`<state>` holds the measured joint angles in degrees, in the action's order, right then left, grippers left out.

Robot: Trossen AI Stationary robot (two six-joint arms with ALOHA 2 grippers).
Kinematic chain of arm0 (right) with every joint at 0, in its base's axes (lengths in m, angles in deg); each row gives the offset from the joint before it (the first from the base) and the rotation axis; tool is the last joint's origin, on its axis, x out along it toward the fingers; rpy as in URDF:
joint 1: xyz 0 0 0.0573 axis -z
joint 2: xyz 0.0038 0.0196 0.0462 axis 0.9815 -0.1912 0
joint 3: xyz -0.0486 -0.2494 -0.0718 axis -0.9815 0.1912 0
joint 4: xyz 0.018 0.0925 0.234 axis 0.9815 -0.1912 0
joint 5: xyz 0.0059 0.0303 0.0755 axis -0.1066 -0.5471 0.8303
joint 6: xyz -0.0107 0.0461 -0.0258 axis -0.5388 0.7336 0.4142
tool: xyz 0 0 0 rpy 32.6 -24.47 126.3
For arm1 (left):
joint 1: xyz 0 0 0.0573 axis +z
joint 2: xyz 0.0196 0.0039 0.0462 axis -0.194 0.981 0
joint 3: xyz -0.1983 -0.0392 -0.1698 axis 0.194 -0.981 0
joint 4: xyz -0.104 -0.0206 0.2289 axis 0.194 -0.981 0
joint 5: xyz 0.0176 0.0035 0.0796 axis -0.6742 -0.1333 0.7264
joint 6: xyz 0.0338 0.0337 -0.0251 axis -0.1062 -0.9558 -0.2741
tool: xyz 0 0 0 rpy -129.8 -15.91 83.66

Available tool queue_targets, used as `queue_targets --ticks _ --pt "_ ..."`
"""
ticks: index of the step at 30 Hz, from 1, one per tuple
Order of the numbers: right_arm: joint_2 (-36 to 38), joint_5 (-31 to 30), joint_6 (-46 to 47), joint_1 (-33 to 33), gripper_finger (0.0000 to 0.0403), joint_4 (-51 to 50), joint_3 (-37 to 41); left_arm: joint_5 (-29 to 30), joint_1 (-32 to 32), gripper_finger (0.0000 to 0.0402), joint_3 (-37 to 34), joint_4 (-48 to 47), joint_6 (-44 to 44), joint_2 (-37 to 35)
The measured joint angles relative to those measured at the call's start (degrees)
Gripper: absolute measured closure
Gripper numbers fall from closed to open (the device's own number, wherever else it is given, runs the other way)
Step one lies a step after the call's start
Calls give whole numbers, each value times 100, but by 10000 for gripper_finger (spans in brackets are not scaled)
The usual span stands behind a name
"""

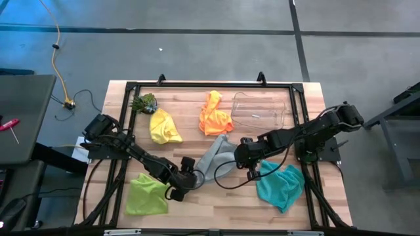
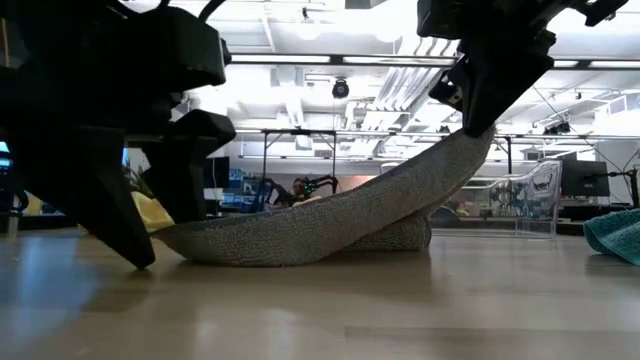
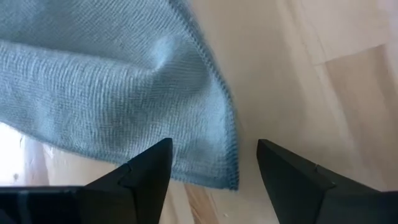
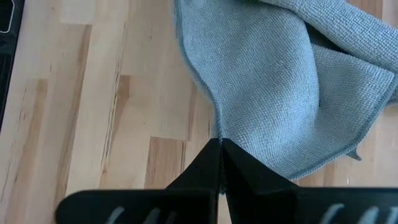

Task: Fold microfiber towels
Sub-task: Fold the gray microfiber towel

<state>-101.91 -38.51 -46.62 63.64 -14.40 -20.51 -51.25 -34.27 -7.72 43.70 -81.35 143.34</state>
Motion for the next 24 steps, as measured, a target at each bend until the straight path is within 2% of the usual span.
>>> queue_targets --ticks 4,10,15,20,24 --pt "0 0 6 -2 403 -21 0 174 -43 249 0 -127 -11 0" --pt "110 0 -13 0 403 -117 0 157 -60 384 0 -297 171 -2" --pt "549 -30 2 12 403 -257 -4 64 -37 392 98 -1045 366 -428" --pt "1390 -44 36 169 403 -343 -15 56 137 398 362 -2331 389 -1768" --pt "2073 -51 312 329 403 -325 -70 186 415 400 872 -3121 419 -2883"
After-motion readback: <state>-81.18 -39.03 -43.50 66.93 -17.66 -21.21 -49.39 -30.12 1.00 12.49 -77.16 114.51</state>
